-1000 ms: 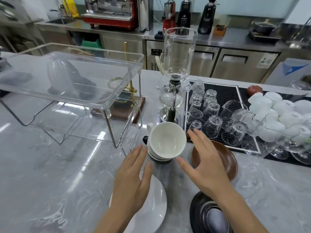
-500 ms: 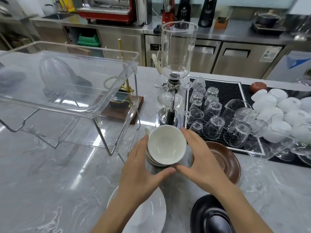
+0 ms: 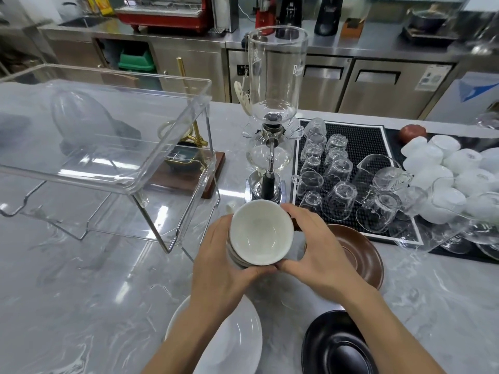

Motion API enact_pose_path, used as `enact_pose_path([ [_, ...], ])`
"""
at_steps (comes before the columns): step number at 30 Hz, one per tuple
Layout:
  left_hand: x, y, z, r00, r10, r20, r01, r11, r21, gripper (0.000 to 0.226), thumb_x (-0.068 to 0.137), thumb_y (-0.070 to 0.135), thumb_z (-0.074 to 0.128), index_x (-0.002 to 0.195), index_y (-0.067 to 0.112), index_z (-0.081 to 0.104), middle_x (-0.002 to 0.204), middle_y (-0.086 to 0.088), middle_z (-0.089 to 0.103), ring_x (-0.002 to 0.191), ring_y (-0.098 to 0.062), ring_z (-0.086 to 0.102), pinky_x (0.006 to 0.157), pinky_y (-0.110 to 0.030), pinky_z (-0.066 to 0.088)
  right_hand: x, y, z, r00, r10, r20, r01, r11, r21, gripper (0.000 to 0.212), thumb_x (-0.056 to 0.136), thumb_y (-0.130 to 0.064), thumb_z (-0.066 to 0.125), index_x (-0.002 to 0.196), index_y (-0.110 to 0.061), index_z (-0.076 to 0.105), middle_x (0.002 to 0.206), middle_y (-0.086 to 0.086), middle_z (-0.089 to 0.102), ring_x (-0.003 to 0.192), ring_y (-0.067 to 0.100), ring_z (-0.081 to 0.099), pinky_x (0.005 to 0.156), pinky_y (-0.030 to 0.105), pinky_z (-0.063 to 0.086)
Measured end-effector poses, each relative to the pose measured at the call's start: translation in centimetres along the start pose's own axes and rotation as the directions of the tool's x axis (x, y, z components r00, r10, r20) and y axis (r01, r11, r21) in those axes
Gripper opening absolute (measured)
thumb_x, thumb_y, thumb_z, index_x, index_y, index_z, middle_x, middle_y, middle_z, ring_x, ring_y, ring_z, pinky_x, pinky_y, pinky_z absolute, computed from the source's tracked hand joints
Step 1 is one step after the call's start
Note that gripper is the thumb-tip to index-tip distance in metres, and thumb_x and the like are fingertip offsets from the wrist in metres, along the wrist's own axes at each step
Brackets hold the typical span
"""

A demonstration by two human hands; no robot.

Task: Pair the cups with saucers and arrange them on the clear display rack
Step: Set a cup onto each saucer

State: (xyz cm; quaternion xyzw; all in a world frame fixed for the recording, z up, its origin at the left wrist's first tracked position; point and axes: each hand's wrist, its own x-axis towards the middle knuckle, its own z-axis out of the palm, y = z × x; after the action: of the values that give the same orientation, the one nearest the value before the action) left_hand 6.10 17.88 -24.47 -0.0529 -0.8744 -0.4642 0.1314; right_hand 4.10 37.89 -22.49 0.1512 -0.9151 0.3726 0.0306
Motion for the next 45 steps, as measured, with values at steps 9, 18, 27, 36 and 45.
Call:
enact_pose_path([
  [9, 0.0, 0.6, -0.9, 0.999, 0.036, -0.01, -0.035, 0.999, 0.008, 0.096, 0.049, 0.071, 0.084, 0.134, 0.039, 0.05, 0.123, 0.048, 0.047, 0.115, 0.023, 0.042, 0.093, 0.002, 0.031, -0.4, -0.9, -0.8, 0.999, -0.008, -0.043, 0.01, 0.998, 0.059, 0.094, 0.06, -0.026, 0.086, 0.144, -0.029, 0.044, 0.136, -0.019, 0.049, 0.127, 0.0, 0.042, 0.101, -0.002, 0.025],
  [18, -0.7, 2.7, -1.2, 0.997, 0.078, -0.01, -0.078, 0.994, -0.079, 0.093, 0.047, 0.07, 0.088, 0.13, 0.046, 0.052, 0.123, 0.032, 0.058, 0.115, 0.003, 0.057, 0.09, -0.008, 0.043, -1.6, -1.6, -3.2, 0.992, -0.056, -0.114, 0.063, 0.996, 0.059, 0.094, 0.049, -0.038, 0.088, 0.136, -0.033, 0.052, 0.125, -0.023, 0.057, 0.113, -0.006, 0.053, 0.095, 0.007, 0.038],
  [27, -0.7, 5.3, 0.5, 0.979, 0.175, 0.105, -0.156, 0.973, -0.172, 0.092, 0.053, 0.057, 0.093, 0.133, 0.03, 0.055, 0.125, 0.02, 0.059, 0.119, -0.003, 0.058, 0.087, -0.01, 0.049, -3.9, -0.7, -5.5, 0.975, -0.023, -0.22, 0.047, 0.994, 0.102, 0.092, 0.046, -0.037, 0.09, 0.132, -0.034, 0.056, 0.121, -0.025, 0.061, 0.111, 0.002, 0.061, 0.093, 0.023, 0.052],
  [36, -0.6, 7.3, 4.6, 0.958, 0.229, 0.169, -0.198, 0.963, -0.184, 0.096, 0.053, 0.066, 0.087, 0.134, 0.058, 0.037, 0.128, 0.033, 0.052, 0.121, 0.008, 0.05, 0.093, -0.014, 0.045, -6.7, 0.8, -8.8, 0.967, 0.03, -0.253, -0.001, 0.994, 0.113, 0.086, 0.046, -0.023, 0.095, 0.124, -0.028, 0.061, 0.111, -0.024, 0.063, 0.098, -0.011, 0.059, 0.08, -0.002, 0.041],
  [45, -0.2, 7.5, 7.7, 0.94, 0.218, 0.263, -0.148, 0.953, -0.263, 0.088, 0.052, 0.049, 0.093, 0.129, 0.043, 0.051, 0.123, 0.027, 0.059, 0.118, 0.006, 0.055, 0.09, -0.005, 0.039, -8.0, 4.3, -8.8, 0.938, 0.191, -0.289, -0.123, 0.964, 0.237, 0.086, 0.037, -0.035, 0.087, 0.119, -0.04, 0.062, 0.103, -0.023, 0.066, 0.09, -0.001, 0.062, 0.074, 0.006, 0.044],
])
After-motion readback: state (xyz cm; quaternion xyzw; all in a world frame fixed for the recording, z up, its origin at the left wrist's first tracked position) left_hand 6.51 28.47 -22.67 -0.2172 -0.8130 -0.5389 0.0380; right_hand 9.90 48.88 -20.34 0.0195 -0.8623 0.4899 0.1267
